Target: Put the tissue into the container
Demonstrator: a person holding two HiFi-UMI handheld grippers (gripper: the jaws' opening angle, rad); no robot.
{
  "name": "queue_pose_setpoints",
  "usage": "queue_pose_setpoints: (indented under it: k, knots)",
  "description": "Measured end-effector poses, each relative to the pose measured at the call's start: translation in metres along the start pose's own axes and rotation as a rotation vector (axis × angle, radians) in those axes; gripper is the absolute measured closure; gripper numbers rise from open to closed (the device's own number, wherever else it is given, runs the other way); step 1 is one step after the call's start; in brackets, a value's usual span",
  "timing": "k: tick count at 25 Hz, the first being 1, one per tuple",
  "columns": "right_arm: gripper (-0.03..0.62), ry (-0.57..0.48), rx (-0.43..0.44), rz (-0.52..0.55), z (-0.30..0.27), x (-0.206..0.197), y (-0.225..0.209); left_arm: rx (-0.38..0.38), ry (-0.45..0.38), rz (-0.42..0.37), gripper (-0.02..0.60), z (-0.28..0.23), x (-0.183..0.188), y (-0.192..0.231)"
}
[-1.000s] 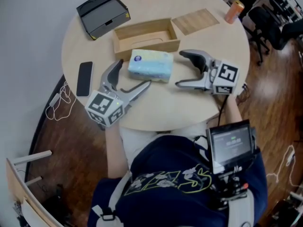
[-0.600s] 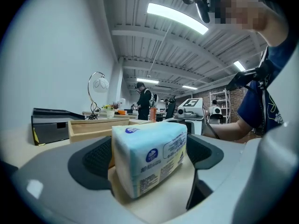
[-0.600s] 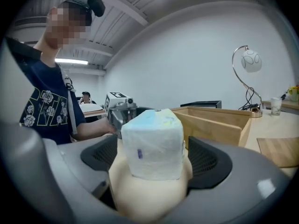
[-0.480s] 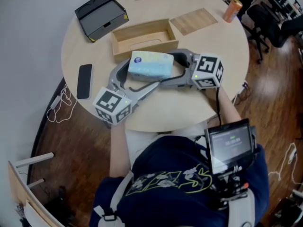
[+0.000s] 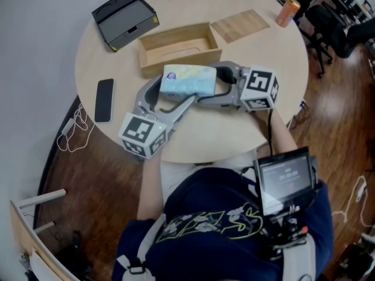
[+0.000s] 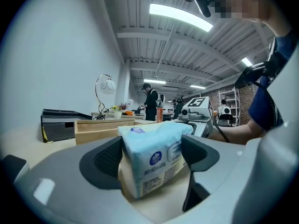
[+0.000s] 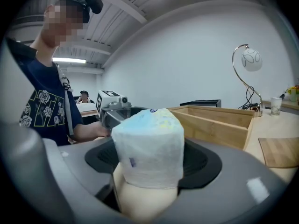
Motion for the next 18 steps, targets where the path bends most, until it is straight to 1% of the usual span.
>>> queue_pose_setpoints:
  k: [8, 11, 15, 18]
  knots:
    - [0.227, -0.012, -0.001, 0.005, 0.003, 0.002, 0.008, 0.04, -0.021, 0.011, 0.184, 0.005, -0.003, -0.013]
    - [0.229, -0.019, 0.012, 0.008, 0.003, 0.002, 0.012, 0.052, -0.03, 0.007, 0.186, 0.009, -0.005, -0.019]
    - [0.229, -0.01, 0.04, 0.039, 0.001, 0.006, 0.016, 0.076, -0.043, 0.037, 0.189, 0.017, -0.007, -0.025]
    - [0.229, -0.007, 0.05, 0.046, 0.001, 0.017, 0.014, 0.086, -0.065, 0.054, 0.189, 0.02, -0.001, -0.028]
Point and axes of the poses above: the fingertips, and each gripper's own axes: z backward along the fingers, y to its left, x out of its top, the point moved 10 cm from there along z, backward along the fingers, and after that the axes turned 15 degrees about z, right-handed, at the moved point
